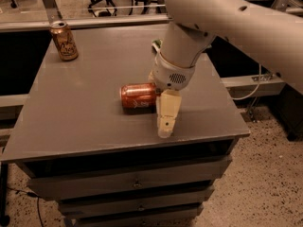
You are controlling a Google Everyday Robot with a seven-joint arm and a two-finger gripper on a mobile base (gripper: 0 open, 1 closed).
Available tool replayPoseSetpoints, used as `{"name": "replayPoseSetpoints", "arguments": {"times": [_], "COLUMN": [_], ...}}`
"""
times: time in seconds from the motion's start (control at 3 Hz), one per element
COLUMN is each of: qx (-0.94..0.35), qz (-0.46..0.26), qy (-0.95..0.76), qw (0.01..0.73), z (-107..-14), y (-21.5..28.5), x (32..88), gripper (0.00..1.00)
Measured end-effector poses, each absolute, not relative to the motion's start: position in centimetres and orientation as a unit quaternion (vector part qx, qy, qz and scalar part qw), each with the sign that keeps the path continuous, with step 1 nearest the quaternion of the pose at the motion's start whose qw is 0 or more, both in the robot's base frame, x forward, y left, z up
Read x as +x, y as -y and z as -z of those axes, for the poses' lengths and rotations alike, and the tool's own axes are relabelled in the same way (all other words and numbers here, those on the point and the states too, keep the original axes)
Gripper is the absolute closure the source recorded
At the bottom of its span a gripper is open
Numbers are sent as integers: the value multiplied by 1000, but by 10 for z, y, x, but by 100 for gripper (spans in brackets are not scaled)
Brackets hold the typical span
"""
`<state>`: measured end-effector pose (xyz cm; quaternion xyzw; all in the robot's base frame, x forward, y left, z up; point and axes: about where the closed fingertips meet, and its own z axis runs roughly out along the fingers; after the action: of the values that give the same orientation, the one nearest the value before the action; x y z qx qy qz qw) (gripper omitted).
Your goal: Knock coke can over
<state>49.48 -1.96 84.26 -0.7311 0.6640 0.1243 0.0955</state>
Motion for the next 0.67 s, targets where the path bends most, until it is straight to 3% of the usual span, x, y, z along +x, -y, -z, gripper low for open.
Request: {"name": "replayPoseSetpoints", "arguments": {"times": [0.67], "qx": [-695], "qz": [-112], "qy": [-692], "qw": [160], "z": [-874], "y": [60], "x": [509], "gripper": [0]}}
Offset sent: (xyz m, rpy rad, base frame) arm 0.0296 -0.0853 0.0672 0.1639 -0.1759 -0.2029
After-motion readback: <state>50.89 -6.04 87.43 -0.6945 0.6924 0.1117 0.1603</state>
